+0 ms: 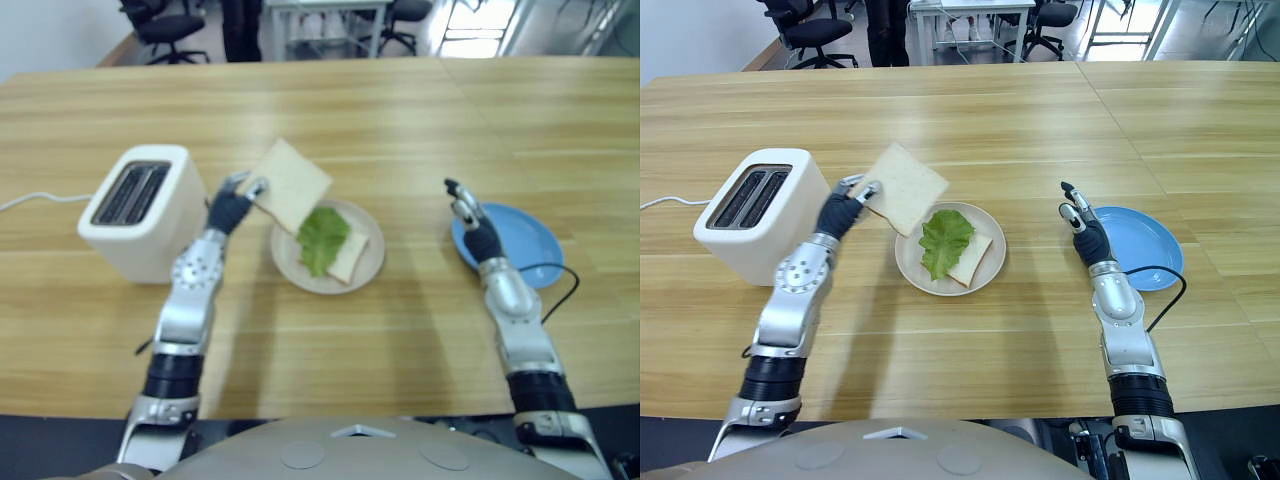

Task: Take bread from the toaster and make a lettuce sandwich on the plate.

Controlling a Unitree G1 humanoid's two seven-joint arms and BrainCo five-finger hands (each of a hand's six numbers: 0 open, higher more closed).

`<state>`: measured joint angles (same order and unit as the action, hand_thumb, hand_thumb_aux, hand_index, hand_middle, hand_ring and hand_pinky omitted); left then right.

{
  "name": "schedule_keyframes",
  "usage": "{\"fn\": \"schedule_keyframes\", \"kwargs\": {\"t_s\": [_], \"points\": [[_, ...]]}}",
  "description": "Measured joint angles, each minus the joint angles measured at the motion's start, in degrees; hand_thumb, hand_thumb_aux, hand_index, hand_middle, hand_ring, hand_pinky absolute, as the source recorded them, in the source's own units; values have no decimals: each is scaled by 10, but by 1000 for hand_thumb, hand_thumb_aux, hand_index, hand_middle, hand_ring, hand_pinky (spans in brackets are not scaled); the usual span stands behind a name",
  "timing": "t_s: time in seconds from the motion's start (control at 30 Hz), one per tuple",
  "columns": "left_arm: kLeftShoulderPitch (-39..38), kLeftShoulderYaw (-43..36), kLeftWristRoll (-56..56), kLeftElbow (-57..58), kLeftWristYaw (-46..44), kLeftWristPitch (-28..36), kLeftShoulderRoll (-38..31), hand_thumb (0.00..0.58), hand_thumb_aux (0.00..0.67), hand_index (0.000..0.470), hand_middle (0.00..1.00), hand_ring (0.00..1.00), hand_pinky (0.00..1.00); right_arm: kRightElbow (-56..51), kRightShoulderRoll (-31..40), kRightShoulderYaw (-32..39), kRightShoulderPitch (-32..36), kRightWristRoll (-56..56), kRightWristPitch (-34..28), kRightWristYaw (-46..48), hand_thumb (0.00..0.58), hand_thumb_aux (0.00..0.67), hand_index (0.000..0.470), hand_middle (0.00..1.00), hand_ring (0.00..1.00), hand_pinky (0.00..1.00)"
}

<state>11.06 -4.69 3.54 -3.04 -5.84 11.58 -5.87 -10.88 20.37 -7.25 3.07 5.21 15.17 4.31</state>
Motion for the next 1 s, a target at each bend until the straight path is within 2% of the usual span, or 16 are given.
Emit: {"fn": "schedule_keyframes", "kwargs": {"t_s": [0.3,0.43,0.77,1.0], "points": [[51,-21,40,259,33,-98,7,580,670,460,1000,1000,1000,-21,-3,9,5,12,7,-9,0,0,0,0,0,0],[69,-28,54,299,41,-131,9,580,670,460,1000,1000,1000,-25,-8,11,13,14,10,-10,0,0,0,0,0,0],[64,-54,64,300,26,-142,24,580,670,460,1000,1000,1000,-41,-11,24,15,25,18,-11,0,0,0,0,0,0],[40,-49,63,196,17,-118,14,580,670,460,1000,1000,1000,-42,-11,25,16,30,21,-16,0,0,0,0,0,0]]}}
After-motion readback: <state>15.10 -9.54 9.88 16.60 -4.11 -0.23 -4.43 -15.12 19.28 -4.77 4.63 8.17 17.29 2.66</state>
